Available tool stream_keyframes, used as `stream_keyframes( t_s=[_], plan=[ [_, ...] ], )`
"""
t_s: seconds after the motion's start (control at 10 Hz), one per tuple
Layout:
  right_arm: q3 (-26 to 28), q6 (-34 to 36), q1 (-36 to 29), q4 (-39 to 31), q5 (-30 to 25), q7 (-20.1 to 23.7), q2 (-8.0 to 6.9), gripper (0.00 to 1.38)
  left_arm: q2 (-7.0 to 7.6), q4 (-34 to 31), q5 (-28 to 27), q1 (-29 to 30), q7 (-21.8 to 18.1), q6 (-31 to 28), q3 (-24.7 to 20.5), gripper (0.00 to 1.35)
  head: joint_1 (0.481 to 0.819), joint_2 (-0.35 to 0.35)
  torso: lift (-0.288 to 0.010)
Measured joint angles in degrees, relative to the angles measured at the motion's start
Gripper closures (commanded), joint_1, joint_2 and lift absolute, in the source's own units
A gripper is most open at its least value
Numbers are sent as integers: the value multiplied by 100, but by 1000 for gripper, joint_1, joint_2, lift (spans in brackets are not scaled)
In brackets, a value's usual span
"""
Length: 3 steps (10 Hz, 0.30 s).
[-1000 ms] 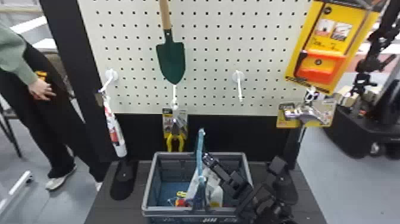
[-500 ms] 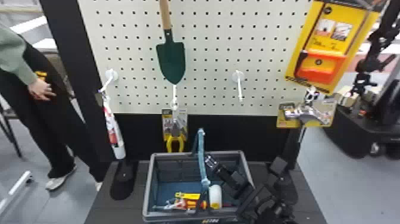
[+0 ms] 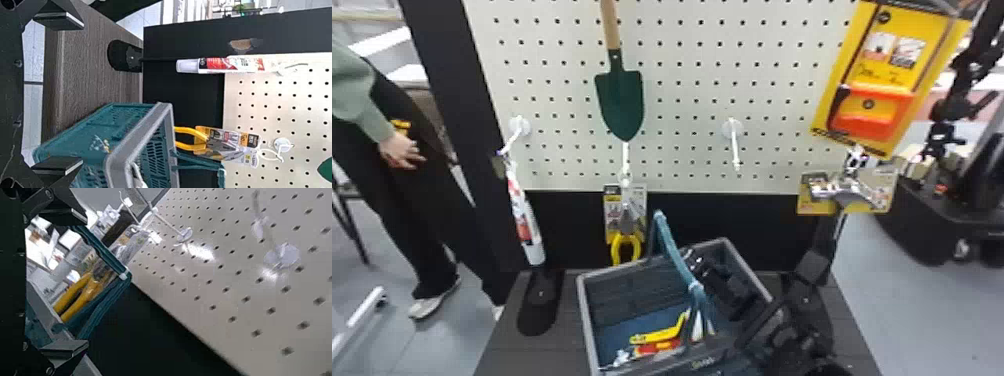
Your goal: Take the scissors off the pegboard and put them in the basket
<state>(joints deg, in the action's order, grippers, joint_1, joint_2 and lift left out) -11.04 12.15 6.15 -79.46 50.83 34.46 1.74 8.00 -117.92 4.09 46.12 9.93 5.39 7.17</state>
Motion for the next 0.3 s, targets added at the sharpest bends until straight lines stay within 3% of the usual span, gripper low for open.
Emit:
stream_keyframes(
  t_s=[0.3],
  plan=[
    [210,-84,-123,-448,-177,-71,8,186,7,0,13,16,0,5,-5,101,549,0,-100]
  ],
)
